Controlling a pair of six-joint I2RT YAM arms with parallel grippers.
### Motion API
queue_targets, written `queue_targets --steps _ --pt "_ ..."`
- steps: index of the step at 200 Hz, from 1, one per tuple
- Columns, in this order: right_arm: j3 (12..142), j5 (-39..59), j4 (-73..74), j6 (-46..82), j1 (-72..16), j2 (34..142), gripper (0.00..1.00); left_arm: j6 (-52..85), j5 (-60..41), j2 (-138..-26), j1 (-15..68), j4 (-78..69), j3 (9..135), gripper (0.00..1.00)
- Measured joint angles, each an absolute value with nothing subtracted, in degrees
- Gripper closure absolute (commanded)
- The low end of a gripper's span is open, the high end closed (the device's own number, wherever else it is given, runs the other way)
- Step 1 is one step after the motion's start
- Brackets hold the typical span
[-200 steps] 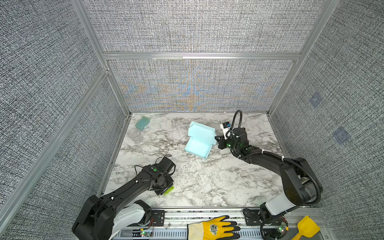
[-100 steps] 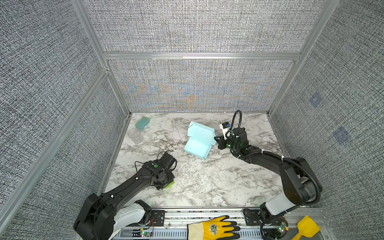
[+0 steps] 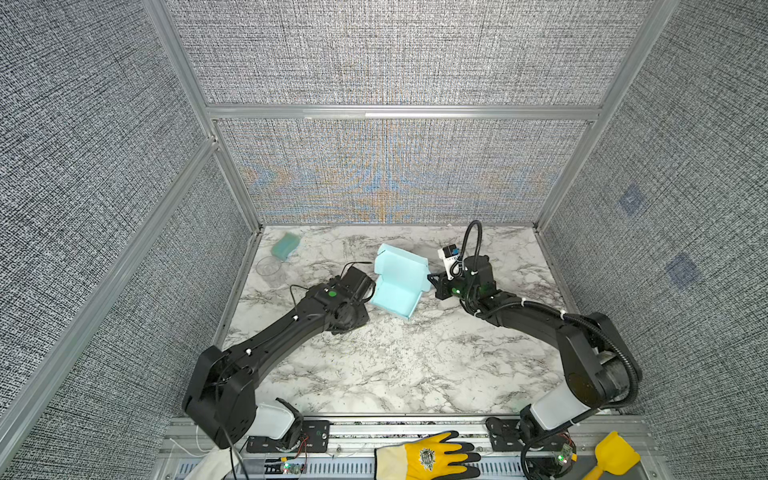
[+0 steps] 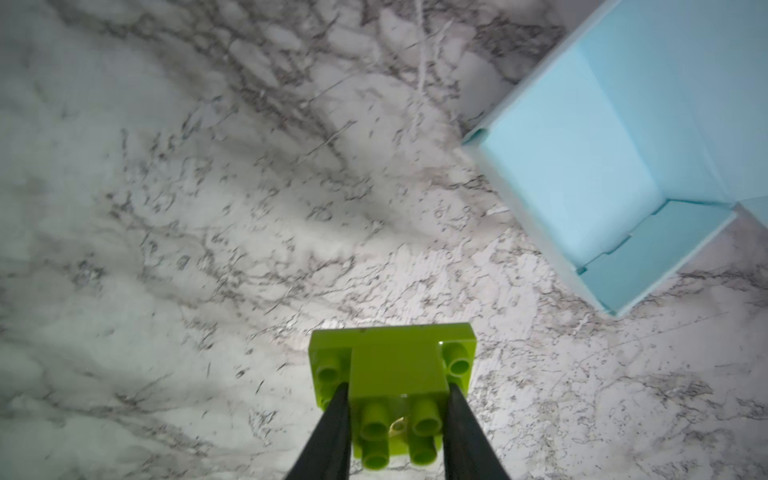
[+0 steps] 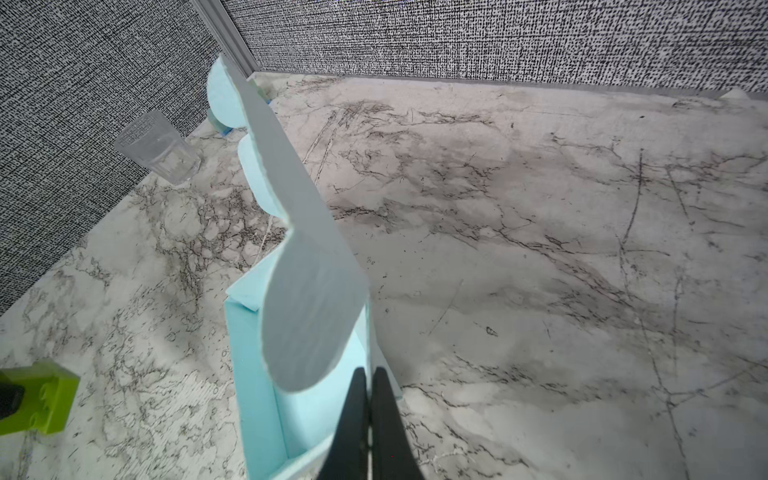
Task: Fold the paper box
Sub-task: 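Carry the green brick over the box and drop it inside with the left gripper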
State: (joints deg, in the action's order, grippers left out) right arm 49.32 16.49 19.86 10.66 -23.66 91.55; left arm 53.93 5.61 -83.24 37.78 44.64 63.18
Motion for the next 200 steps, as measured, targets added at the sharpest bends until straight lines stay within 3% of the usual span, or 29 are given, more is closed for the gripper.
queue_targets --steps 85,183,200 --pt "49.91 17.45 19.94 10.83 -23.99 92.25 1.00 41.82 7.38 -104.53 39.62 39.51 84.07 0.72" --pt "50.26 18.65 19.97 11.29 -24.32 93.25 1.00 36.34 4.69 -110.59 39.70 30.85 81.08 0.71" --pt "50.26 18.70 19.94 11.29 -24.32 93.06 1.00 36.23 4.25 -111.63 39.94 29.30 80.27 0.66"
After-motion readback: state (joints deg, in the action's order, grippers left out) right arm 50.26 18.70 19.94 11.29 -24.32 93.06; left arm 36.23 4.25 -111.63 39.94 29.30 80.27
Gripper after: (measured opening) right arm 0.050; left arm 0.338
